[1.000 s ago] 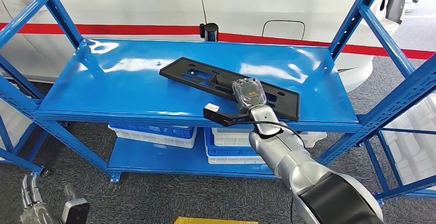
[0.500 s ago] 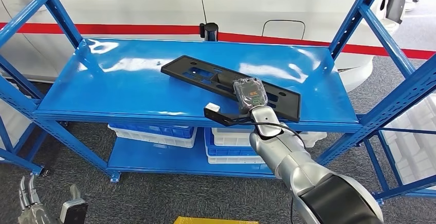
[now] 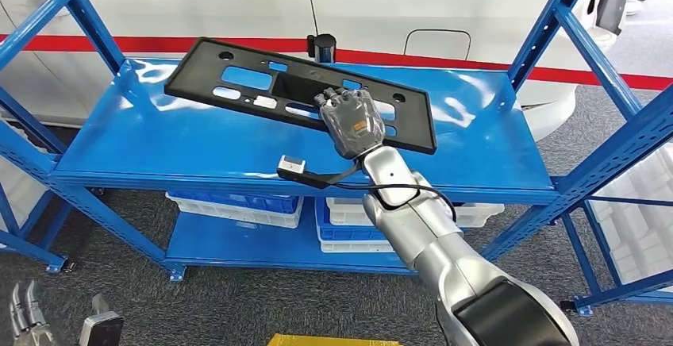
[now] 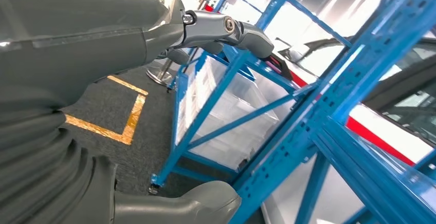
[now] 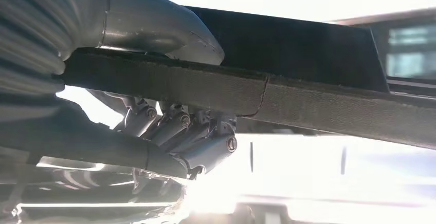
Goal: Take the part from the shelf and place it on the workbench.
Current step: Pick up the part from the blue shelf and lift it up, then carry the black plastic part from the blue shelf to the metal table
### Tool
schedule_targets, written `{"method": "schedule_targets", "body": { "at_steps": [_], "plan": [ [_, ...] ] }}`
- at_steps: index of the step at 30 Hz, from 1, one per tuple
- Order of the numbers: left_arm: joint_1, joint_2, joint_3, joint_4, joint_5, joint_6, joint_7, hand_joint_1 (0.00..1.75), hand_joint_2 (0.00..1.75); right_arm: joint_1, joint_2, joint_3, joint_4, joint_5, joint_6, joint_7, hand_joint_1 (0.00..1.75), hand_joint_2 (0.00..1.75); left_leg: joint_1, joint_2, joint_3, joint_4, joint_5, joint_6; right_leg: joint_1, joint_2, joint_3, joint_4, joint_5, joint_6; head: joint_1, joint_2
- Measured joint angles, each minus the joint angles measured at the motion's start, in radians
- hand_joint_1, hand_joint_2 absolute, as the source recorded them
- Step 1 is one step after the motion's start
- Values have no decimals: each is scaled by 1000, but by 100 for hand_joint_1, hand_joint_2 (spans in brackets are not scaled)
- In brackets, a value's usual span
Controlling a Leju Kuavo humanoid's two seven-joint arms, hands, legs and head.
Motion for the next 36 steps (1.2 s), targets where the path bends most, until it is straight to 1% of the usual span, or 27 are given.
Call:
{"method": "schedule_targets", "body": {
  "at_steps": [9, 12, 16, 19, 21, 22, 23, 24, 25, 26, 27, 28, 29, 30, 31, 32, 33, 35, 36],
  "plan": [
    [0, 0, 30, 8, 11, 0, 0, 0, 175, 5, 55, -3, -90, -6, -9, -80, 175, 175, 0, 0, 0, 0, 0, 0, 0, 0, 0, 0, 0, 0, 0, 0],
    [0, 0, 35, 12, 11, 0, 0, 0, 175, 7, 64, -3, -105, -10, -10, -87, 175, 175, 0, 0, 0, 0, 0, 0, 0, 0, 0, 0, 0, 0, 0, 0],
    [0, 0, 48, 19, 11, 0, 0, 0, 175, 27, 66, -2, -147, -34, -18, -121, 175, 175, 0, 0, 0, 0, 0, 0, 0, 0, 0, 0, 0, 0, 0, 0],
    [-1, 0, 66, 25, 9, 0, 0, 0, 175, 57, 62, 0, -208, -71, -27, -148, 175, 175, -4, -1, -2, 4, -4, 7, -8, 0, 3, -6, 2, 6, 0, 0],
    [-3, 0, 80, 29, 8, 0, 0, 0, 175, 83, 53, 0, -259, -100, -32, -165, 175, 175, 0, 0, 2, -4, 0, 16, -10, -1, 1, -2, -2, 10, 0, 0],
    [-5, 0, 88, 32, 7, 0, 0, 0, 175, 97, 45, 1, -287, -115, -34, -173, 175, 175, 3, 1, 5, -10, 4, 20, -9, -2, -8, 17, -12, 9, 1, 0],
    [-8, 0, 95, 35, 5, 0, 0, 0, 175, 114, 33, 1, -313, -129, -38, -181, 175, 175, 6, 1, 9, -15, 7, 24, -7, -2, -27, 59, -33, 5, 2, 0],
    [-11, 0, 104, 37, 4, 0, 0, 0, 175, 133, 20, 1, -338, -142, -43, -189, 175, 175, 7, 2, 10, -18, 8, 26, -8, -2, -58, 122, -62, -1, 2, 0],
    [-14, 0, 113, 41, 3, 0, 0, 0, 175, 153, 7, 1, -361, -156, -48, -197, 175, 175, 6, 2, 9, -18, 9, 26, -8, -2, -96, 195, -92, -7, 3, 0],
    [-15, 0, 121, 44, 2, 0, 0, 0, 175, 177, -7, 1, -382, -168, -53, -203, 175, 175, 6, 1, 9, -18, 9, 26, -8, -2, -130, 260, -114, -9, 4, 0],
    [-14, 0, 129, 48, 2, 0, 0, 0, 175, 201, -21, 1, -401, -180, -57, -209, 175, 175, 6, 1, 8, -17, 9, 26, -8, -2, -150, 296, -123, -7, 4, 0],
    [-14, 0, 137, 51, 2, 0, 0, 0, 175, 222, -34, 2, -421, -190, -62, -215, 175, 175, 5, 1, 7, -16, 9, 26, -8, -2, -150, 293, -115, -1, 5, 0],
    [-14, 0, 142, 55, 2, 0, 0, 0, 175, 241, -45, 2, -440, -198, -66, -221, 175, 175, 5, 1, 7, -15, 9, 24, -9, -3, -129, 247, -92, 6, 6, 0],
    [-14, 0, 145, 57, 2, 0, 0, 0, 175, 257, -55, 3, -459, -205, -71, -227, 175, 175, 6, 0, 7, -13, 8, 20, -12, -3, -93, 173, -63, 13, 6, 0],
    [-14, 0, 148, 59, 3, 0, 0, 0, 175, 272, -66, 4, -480, -212, -76, -232, 175, 175, 4, 0, 6, -10, 6, 15, -12, -4, -60, 105, -35, 16, 6, 0],
    [-14, 0, 150, 60, 3, 0, 0, 0, 175, 287, -77, 5, -501, -217, -79, -237, 175, 175, 3, -1, 6, -7, 4, 8, -13, -5, -34, 53, -15, 14, 6, 0],
    [-14, 0, 152, 61, 3, 0, 0, 0, 175, 303, -89, 6, -523, -222, -82, -241, 175, 175, 2, -2, 5, -4, 3, 1, -11, -6, -22, 28, -4, 9, 6, 0],
    [-11, -1, 154, 62, 3, 0, 0, 0, 175, 334, -110, 7, -561, -228, -84, -246, 175, 175, 3, -3, 4, -4, 6, -11, -8, -5, -22, 28, 2, -6, 6, 0],
    [-9, -1, 155, 63, 2, 0, 0, 0, 175, 349, -120, 7, -579, -230, -85, -247, 175, 175, 6, -3, 2, -2, 4, -16, -10, -5, -23, 28, 5, -12, 5, 0]
  ]
}}
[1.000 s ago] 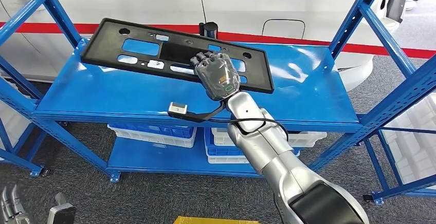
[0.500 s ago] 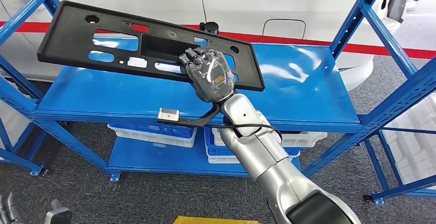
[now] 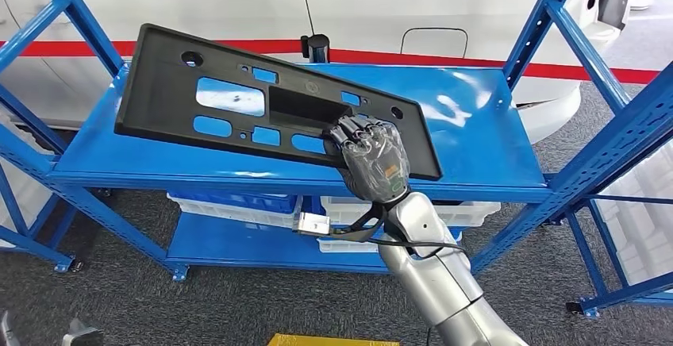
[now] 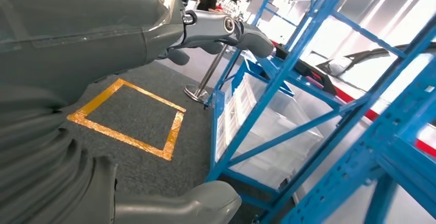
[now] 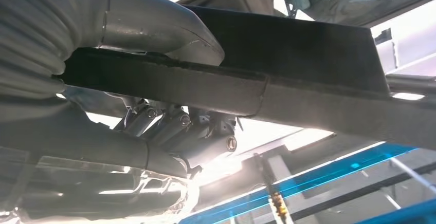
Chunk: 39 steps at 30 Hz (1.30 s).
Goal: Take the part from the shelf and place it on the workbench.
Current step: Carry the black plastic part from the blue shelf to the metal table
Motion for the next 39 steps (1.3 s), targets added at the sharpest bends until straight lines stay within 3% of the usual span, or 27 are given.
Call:
{"method": "schedule_targets", "body": {
  "at_steps": [2, 5, 6, 7, 8, 11, 12, 15, 17, 20, 22, 23, 24, 26, 28, 30, 32, 34, 36, 37, 38, 39],
  "plan": [
    [3, 0, 1, 1, -1, 0, 0, 0, 175, 24, -15, 2, -34, -2, -1, -2, 175, 175, 4, 2, -16, 41, -35, -9, -5, 0, -1, -2, 7, -12, -1, 0],
    [7, 0, 4, 1, -9, 0, 0, 0, 175, 52, -37, 4, -77, -5, -2, -4, 175, 175, 6, 4, -91, 229, -145, -21, -3, -2, -8, -2, 12, -23, -5, 0],
    [8, 0, 4, 1, -14, 0, 0, 0, 175, 64, -46, 4, -91, -7, -3, -3, 175, 175, 6, 4, -108, 277, -164, -22, -1, -3, -11, -2, 14, -25, -4, 0],
    [10, 0, 5, 2, -19, 0, 0, 0, 175, 76, -55, 4, -104, -8, -4, -1, 175, 175, 6, 4, -107, 287, -164, -20, 1, -4, -14, -1, 15, -26, -4, 0],
    [11, 0, 7, 2, -24, 0, 0, 0, 175, 88, -64, 4, -118, -9, -4, 2, 175, 175, 6, 4, -83, 257, -146, -17, 3, -4, -15, -1, 17, -27, -4, 0],
    [12, 1, 12, 1, -35, 0, 0, 0, 175, 113, -90, 2, -160, -10, -7, 9, 175, 175, 2, 4, 42, 54, -77, -2, 8, -4, -16, -1, 21, -22, -4, 0],
    [11, 1, 13, 1, -38, 0, 0, 0, 175, 119, -98, 0, -171, -9, -7, 10, 175, 175, -1, 4, 63, 17, -70, 2, 9, -4, -17, -1, 23, -18, -4, 0],
    [12, 2, 14, 1, -44, 0, 0, 0, 175, 138, -117, -2, -196, -7, -8, 12, 175, 175, -8, 4, 66, -1, -60, 17, 11, -4, -23, -2, 31, -3, -3, 0],
    [12, 2, 15, 1, -47, 0, 0, 0, 175, 151, -130, -4, -207, -6, -10, 12, 175, 175, -6, 7, 61, -10, -46, 30, 10, -3, -37, 19, 13, 3, -2, 0],
    [12, 1, 16, 1, -53, 0, 0, 0, 175, 170, -153, -10, -219, -4, -11, 11, 175, 175, -6, 9, 43, -15, -29, 45, 8, -3, -103, 187, -89, -9, 1, 0],
    [14, 1, 18, 1, -54, 0, 0, 0, 175, 184, -164, -13, -222, -3, -11, 11, 175, 175, -7, 10, 30, -14, -19, 48, 8, -3, -131, 284, -129, -8, 2, 0],
    [14, 1, 18, 1, -54, 0, 0, 0, 175, 189, -167, -13, -222, -3, -11, 11, 175, 175, -8, 9, 24, -13, -15, 47, 8, -3, -119, 282, -126, -2, 3, 0],
    [14, 1, 18, 1, -54, 0, 0, 0, 175, 192, -170, -14, -222, -3, -11, 11, 175, 175, -8, 9, 19, -13, -11, 45, 7, -4, -89, 242, -111, 6, 3, 0],
    [14, 1, 18, 1, -49, 0, 0, 0, 175, 193, -174, -14, -226, -3, -11, 10, 175, 175, -8, 9, 12, -11, -4, 38, 5, -3, 4, 94, -74, 15, 3, 0],
    [15, 1, 17, 1, -34, 0, 0, 0, 175, 193, -178, -14, -230, -8, -11, 5, 175, 175, -11, 9, 6, -7, 3, 29, 9, -2, 62, -1, -52, 13, 4, 0],
    [16, 1, 14, 1, -19, 0, 0, 0, 175, 193, -181, -14, -231, -13, -11, 2, 175, 175, -13, 8, 0, -4, 10, 18, 13, 0, 63, -11, -44, 7, 3, 0],
    [17, 1, 11, 1, -12, 0, 0, 0, 175, 193, -182, -14, -231, -15, -11, -1, 175, 175, -10, 6, -8, 6, 5, 9, 6, 0, 53, -12, -38, -4, 3, 0],
    [19, 1, 9, 1, -11, 0, 0, 0, 175, 192, -182, -14, -231, -15, -11, -4, 175, 175, -5, 5, -34, 67, -53, -1, 0, -2, 43, -14, -25, -24, 1, 0],
    [20, 1, 7, 1, -10, 0, 0, 0, 175, 193, -182, -14, -231, -15, -11, -4, 175, 175, -3, 5, -81, 197, -139, -12, 4, -4, 30, -13, -13, -36, -1, 0],
    [21, 1, 7, 1, -10, 0, 0, 0, 175, 194, -183, -14, -231, -15, -11, -4, 175, 175, -2, 5, -98, 254, -165, -16, 6, -5, 23, -12, -8, -37, -1, 0],
    [21, 1, 6, 1, -10, 0, 0, 0, 175, 195, -183, -14, -231, -15, -11, -5, 175, 175, -2, 5, -99, 282, -172, -17, 8, -5, 16, -11, -3, -37, -1, 0],
    [22, 1, 5, 1, -10, 0, 0, 0, 175, 196, -183, -14, -230, -15, -11, -5, 175, 175, -2, 5, -81, 270, -161, -15, 10, -6, 11, -11, 1, -37, -1, 0]
  ]
}}
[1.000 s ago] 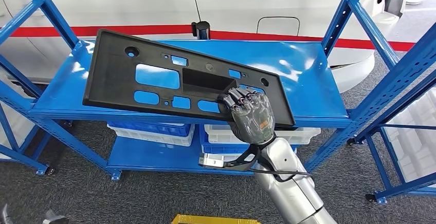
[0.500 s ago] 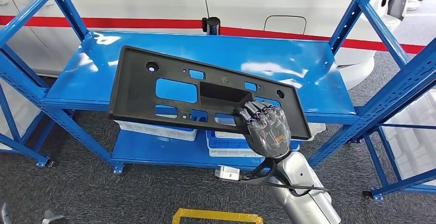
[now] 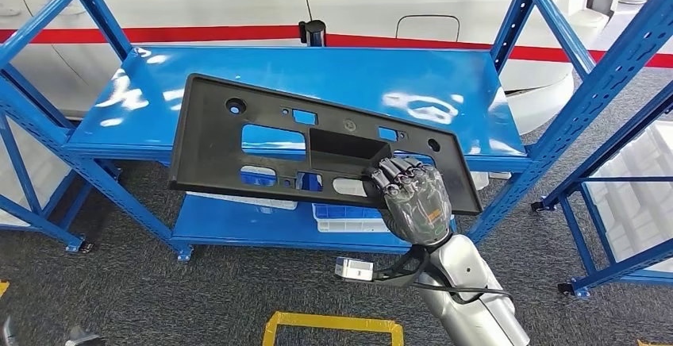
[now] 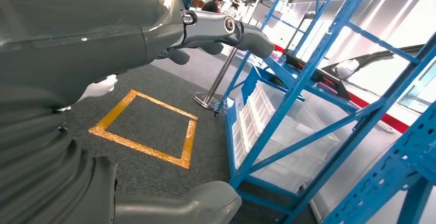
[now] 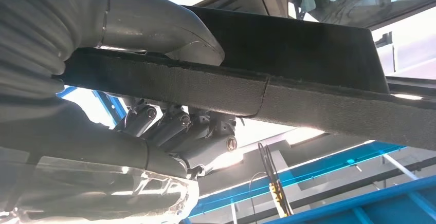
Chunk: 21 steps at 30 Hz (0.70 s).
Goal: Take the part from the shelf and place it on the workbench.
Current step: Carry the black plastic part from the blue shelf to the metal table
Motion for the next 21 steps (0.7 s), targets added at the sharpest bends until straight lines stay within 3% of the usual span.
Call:
{"method": "schedule_targets", "body": {
  "at_steps": [3, 5, 7, 9, 10, 13, 14, 15, 16, 18, 19, 21],
  "plan": [
    [0, 0, -2, 0, 0, 0, 0, 0, 175, 0, 0, 0, 0, 0, 0, -1, 175, 175, -3, 0, 134, -193, 67, 16, 4, 0, -8, 1, 9, 6, 0, 0],
    [0, 0, -2, 0, 0, 0, 0, 0, 175, 0, 0, 0, 0, 0, 0, -1, 175, 175, -9, -1, 181, -272, 80, 28, 6, -1, -11, 1, 16, 16, 0, 0],
    [0, 0, -3, -1, 0, 0, 0, 0, 175, 0, 0, 0, 0, 0, 0, -1, 175, 175, -14, 0, 181, -283, 87, 38, 6, -1, -15, 0, 24, 30, 0, 0],
    [0, 0, -3, -2, 0, 0, 0, 0, 175, -1, -1, 0, 0, 0, 0, -1, 175, 175, -12, 4, 176, -295, 103, 52, 6, -1, -29, 19, 9, 37, 0, 0],
    [-1, 0, -4, -2, 0, 0, 0, 0, 175, -1, -1, 0, 0, 0, 0, -1, 175, 175, -10, 7, 171, -300, 112, 60, 7, 0, -45, 53, -17, 36, 1, 0],
    [-1, -1, -7, -2, 2, 0, 0, 0, 175, 1, -3, 0, 0, -1, 0, -2, 175, 175, -11, 9, 141, -300, 133, 69, -1, 0, -113, 239, -117, 33, 5, 0],
    [0, -1, -8, -2, 7, 0, 0, 0, 175, 2, -5, 0, 0, -2, 0, -2, 175, 175, -11, 10, 131, -299, 140, 68, -4, 0, -120, 276, -130, 39, 6, 0],
    [0, -1, -11, -2, 14, 0, 0, 0, 175, 3, -6, 0, 0, -6, 0, -4, 175, 175, -10, 10, 121, -298, 146, 66, -7, 0, -109, 277, -126, 48, 6, 0],
    [1, -1, -14, -1, 25, 0, 0, 0, 175, 1, -6, 0, 0, -11, 0, -6, 175, 175, -9, 9, 112, -295, 151, 63, -10, 0, -78, 237, -108, 59, 6, 0],
    [0, -1, -21, -1, 51, 0, 0, 0, 175, -7, -7, 0, 2, -25, 0, -13, 175, 175, -9, 9, 95, -283, 158, 55, -16, 1, 16, 93, -71, 75, 6, 0],
    [-2, -1, -24, 0, 64, 0, 0, 0, 175, -13, -7, 0, 5, -32, 0, -17, 175, 175, -10, 9, 87, -276, 161, 49, -14, 3, 48, 40, -60, 74, 6, 0],
    [-8, -1, -28, 1, 83, 0, 0, 0, 175, -25, -7, 0, 12, -46, 0, -26, 175, 175, -12, 8, 75, -267, 170, 37, -9, 7, 61, 2, -58, 65, 6, 0]
  ]
}}
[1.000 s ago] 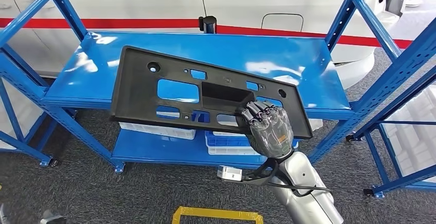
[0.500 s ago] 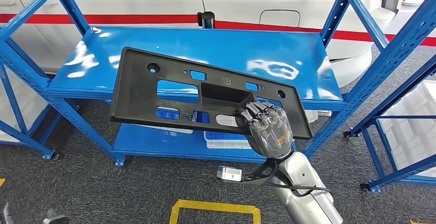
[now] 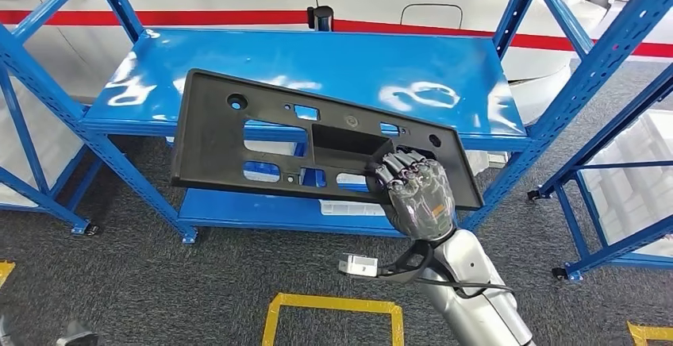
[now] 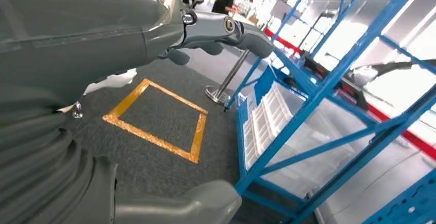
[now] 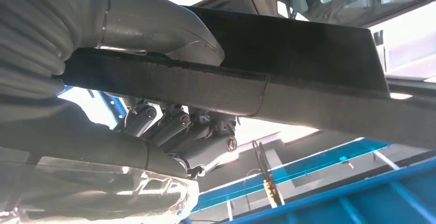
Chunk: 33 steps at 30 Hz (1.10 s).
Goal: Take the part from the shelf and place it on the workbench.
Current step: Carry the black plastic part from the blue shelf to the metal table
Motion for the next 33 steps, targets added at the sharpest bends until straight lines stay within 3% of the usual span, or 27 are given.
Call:
{"method": "schedule_targets", "body": {
  "at_steps": [2, 3, 4, 6, 7, 8, 9, 10, 13, 14, 18, 20, 22, 23, 24, 25, 27, 29, 31, 33],
  "plan": [
    [-3, 0, -4, 1, 9, 0, 0, 0, 175, -9, 0, 0, 8, -10, 0, -7, 175, 175, 2, -3, -8, 5, 5, -12, -3, 0, -16, 2, 9, -14, 0, 0],
    [-3, 0, -6, 2, 13, 0, 0, 0, 175, -14, 1, 0, 12, -15, 0, -10, 175, 175, 5, -4, -17, 17, -9, -18, -7, -2, -21, 2, 16, -25, -2, 0],
    [-3, 0, -8, 2, 19, 0, 0, 0, 175, -18, 2, 0, 15, -21, 0, -13, 175, 175, 8, -6, -30, 46, -39, -23, -10, -3, -27, 2, 24, -37, -3, 0],
    [-4, 0, -12, 3, 36, 0, 0, 0, 175, -23, 4, 1, 21, -33, 0, -16, 175, 175, 12, -7, -71, 161, -127, -34, -8, -6, -43, 2, 41, -54, -5, 0],
    [-4, 0, -14, 4, 44, 0, 0, 0, 175, -24, 4, 1, 24, -37, 0, -17, 175, 175, 14, -7, -92, 229, -163, -38, -6, -7, -52, 3, 48, -57, -6, 0],
    [-4, 0, -15, 4, 49, 0, 0, 0, 175, -25, 4, 1, 27, -40, 0, -17, 175, 175, 15, -7, -101, 276, -180, -41, -4, -7, -62, 4, 55, -57, -6, 0],
    [-4, 0, -16, 5, 51, 0, 0, 0, 175, -25, 4, 1, 30, -41, 0, -18, 175, 175, 17, -7, -94, 291, -180, -42, -3, -8, -70, 5, 62, -55, -6, 0],
    [-4, 0, -16, 6, 52, 0, 0, 0, 175, -25, 4, 1, 32, -41, 0, -19, 175, 175, 19, -7, -66, 264, -162, -42, -3, -8, -78, 6, 67, -53, -5, 0],
    [-8, 0, -19, 7, 53, 0, 0, 0, 175, -28, 5, 1, 33, -41, 0, -20, 175, 175, 21, -8, 73, 63, -107, -34, -1, -8, -92, 11, 81, -39, -5, 0],
    [-10, 0, -20, 7, 53, 0, 0, 0, 175, -30, 5, 1, 34, -42, 0, -20, 175, 175, 19, -9, 98, 22, -102, -29, 1, -8, -95, 11, 85, -32, -4, 0],
    [-14, -2, -23, 7, 54, 0, 0, 0, 175, -34, 8, 1, 35, -43, 0, -20, 175, 175, 9, -7, 89, -4, -80, 2, 4, -9, -111, 14, 97, -5, -3, 0],
    [-15, -3, -26, 7, 55, 0, 0, 0, 175, -36, 8, 0, 37, -43, 0, -21, 175, 175, 10, -3, 67, -11, -55, 20, 6, -8, -144, 77, 40, -12, 0, 0],
    [-15, -4, -28, 7, 55, 0, 0, 0, 175, -36, 7, 0, 39, -43, 0, -21, 175, 175, 6, -2, 38, -10, -34, 29, 5, -7, -189, 209, -47, -24, 3, 0],
    [-15, -4, -29, 7, 55, 0, 0, 0, 175, -36, 7, 0, 40, -43, 0, -21, 175, 175, 4, -2, 23, -10, -24, 30, 5, -7, -201, 268, -72, -23, 3, 0],
    [-15, -4, -30, 7, 55, 0, 0, 0, 175, -36, 7, 0, 42, -43, 0, -21, 175, 175, 2, -2, 9, -9, -13, 31, 5, -7, -198, 297, -76, -17, 4, 0],
    [-15, -4, -31, 7, 55, 0, 0, 0, 175, -36, 7, 0, 43, -43, 0, -21, 175, 175, 1, -2, -4, -9, -3, 30, 6, -7, -177, 291, -64, -10, 4, 0],
    [-15, -4, -31, 7, 55, 0, 0, 0, 175, -37, 7, 0, 44, -43, 0, -21, 175, 175, -1, -2, -26, -7, 15, 25, 7, -7, -83, 175, -24, -1, 4, 0],
    [-15, -4, -31, 7, 55, 0, 0, 0, 175, -39, 7, 0, 44, -43, 0, -21, 175, 175, -4, -3, -39, -4, 32, 17, 14, -7, 14, 30, -17, -8, 3, 0],
    [-15, -4, -31, 7, 55, 0, 0, 0, 175, -40, 8, 0, 44, -43, -1, -21, 175, 175, -7, -2, -44, -3, 47, 8, 20, -6, 40, -25, -24, -20, 3, 0],
    [-14, -4, -31, 7, 55, 0, 0, 0, 175, -39, 7, 0, 45, -43, -1, -21, 175, 175, -5, -4, -50, 2, 49, -2, 12, -7, 25, -23, -12, -33, 3, 0]
  ]
}}
